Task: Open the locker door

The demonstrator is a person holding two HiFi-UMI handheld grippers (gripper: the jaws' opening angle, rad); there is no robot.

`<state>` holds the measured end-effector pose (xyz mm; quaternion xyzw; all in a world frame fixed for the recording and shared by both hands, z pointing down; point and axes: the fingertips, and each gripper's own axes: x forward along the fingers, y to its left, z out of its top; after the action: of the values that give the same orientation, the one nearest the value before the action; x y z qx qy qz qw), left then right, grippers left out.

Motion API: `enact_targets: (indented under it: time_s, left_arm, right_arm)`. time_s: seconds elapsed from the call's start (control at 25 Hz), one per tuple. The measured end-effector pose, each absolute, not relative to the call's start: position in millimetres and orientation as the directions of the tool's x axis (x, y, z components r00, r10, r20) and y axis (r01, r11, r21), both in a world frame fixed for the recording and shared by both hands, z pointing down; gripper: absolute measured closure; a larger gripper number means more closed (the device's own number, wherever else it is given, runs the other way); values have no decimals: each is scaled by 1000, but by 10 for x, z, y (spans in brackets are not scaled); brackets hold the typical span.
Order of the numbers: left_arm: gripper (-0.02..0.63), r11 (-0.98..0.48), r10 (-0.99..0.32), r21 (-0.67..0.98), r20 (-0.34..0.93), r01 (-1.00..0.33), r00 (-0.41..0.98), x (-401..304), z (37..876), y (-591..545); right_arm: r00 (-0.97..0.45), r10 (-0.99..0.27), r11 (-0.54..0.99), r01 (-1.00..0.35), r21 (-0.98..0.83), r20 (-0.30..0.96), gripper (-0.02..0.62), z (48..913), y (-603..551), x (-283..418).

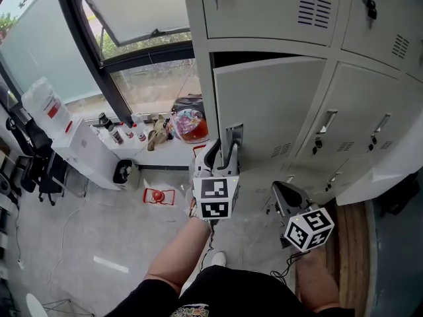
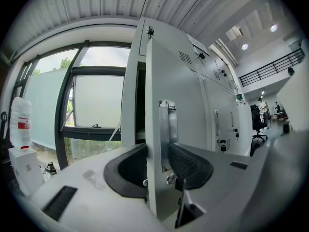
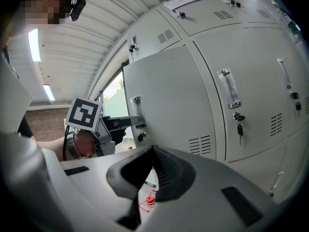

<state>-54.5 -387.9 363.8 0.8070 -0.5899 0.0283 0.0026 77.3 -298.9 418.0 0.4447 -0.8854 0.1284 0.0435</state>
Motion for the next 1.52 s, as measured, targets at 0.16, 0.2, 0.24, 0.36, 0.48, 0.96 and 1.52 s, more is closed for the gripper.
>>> enact_targets:
  time_s: [0.16,0.2,0.24,0.36,0.48,0.96,1.52]
  left_arm:
    - [457,-306,-951,-29,50,-951,305,-484,3640,-3722]
    - [457,-307,-951,-29,50,-951,306,-469,3640,-3686]
    - [457,-308,-951,-28,50,-951,306,-454,3639,-3648]
    - [457,-307,-951,-25,51,-951,306,-409,3639,-3537]
    - [457,-305,-952,-27,51,-952,303,-353,3639,-3436]
    - [457,-310,-950,-5,33,-951,309,-15,3624,-2969]
    - [480,-403,-915,-30,26,-915,403,734,3533,-2510]
  right_arm:
    - [-623,-760,593,-782,-195,185,541,4172,-2904,786]
    - [-628,-756,598,-777,-196,184,543,4167,-2881,790]
    - [-633,-753,603,-773,-196,182,541,4162,-2858,793]
    - [-646,-742,616,-762,-197,180,541,4154,-2788,811]
    - [-658,-732,627,-753,-200,180,541,4157,-2723,851]
    - [-710,-678,683,-704,-195,189,542,4183,-2397,1079]
    - [-726,-663,694,-688,-213,182,542,4235,-1970,1459]
